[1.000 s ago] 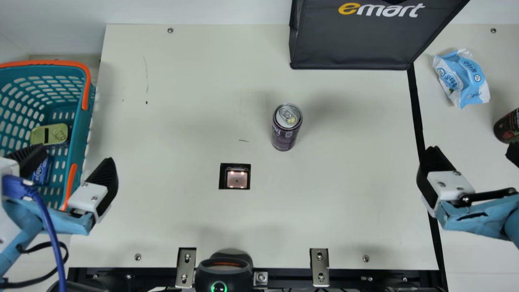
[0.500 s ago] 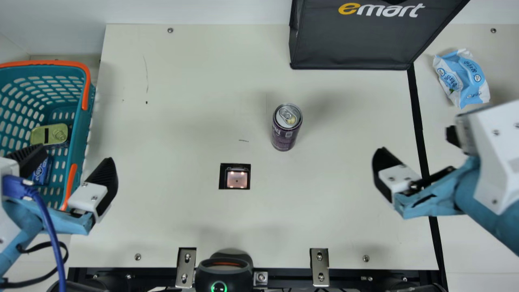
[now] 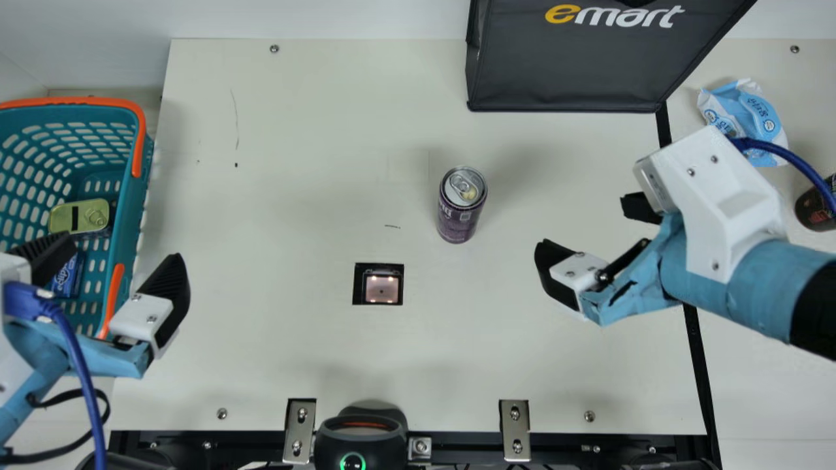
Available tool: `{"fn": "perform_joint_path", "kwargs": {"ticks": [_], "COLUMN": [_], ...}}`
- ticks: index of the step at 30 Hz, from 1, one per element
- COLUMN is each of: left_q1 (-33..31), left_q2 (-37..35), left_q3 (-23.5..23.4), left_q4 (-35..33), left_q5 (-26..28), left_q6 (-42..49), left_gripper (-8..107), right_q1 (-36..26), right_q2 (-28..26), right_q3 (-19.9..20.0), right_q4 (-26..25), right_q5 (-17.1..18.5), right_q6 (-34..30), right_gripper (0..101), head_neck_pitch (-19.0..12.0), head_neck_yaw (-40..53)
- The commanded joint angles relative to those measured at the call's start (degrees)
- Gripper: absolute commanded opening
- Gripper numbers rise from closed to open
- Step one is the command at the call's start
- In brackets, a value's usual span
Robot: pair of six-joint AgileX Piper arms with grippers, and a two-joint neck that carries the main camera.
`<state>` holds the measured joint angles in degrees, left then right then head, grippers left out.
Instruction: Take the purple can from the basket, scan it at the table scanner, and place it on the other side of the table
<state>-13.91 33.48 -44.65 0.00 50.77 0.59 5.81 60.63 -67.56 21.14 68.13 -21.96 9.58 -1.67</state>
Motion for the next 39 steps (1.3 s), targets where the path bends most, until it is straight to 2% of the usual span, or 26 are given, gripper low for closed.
{"fn": "perform_joint_path", "kwargs": {"ticks": [1, 9, 20, 39], "left_q1": [0.0, 0.0, 0.0, 0.0], "left_q2": [0.0, 0.0, 0.0, 0.0], "left_q3": [0.0, 0.0, 0.0, 0.0], "left_q4": [0.0, 0.0, 0.0, 0.0], "left_q5": [0.0, 0.0, 0.0, 0.0], "left_q6": [0.0, 0.0, 0.0, 0.0], "left_gripper": [90, 90, 90, 90], "right_q1": [1.53, 9.5, 18.89, 30.34], "right_q2": [1.15, 5.24, 9.61, 15.49], "right_q3": [0.21, 0.73, 0.87, 1.5], "right_q4": [-0.34, -4.59, -10.99, -28.22], "right_q5": [-1.25, -6.22, -11.06, -18.5], "right_q6": [0.9, 6.84, 15.1, 35.54], "right_gripper": [95, 95, 95, 95], "head_neck_pitch": [-1.66, -1.66, -1.66, -1.66], "head_neck_yaw": [0.09, 0.09, 0.09, 0.09]}}
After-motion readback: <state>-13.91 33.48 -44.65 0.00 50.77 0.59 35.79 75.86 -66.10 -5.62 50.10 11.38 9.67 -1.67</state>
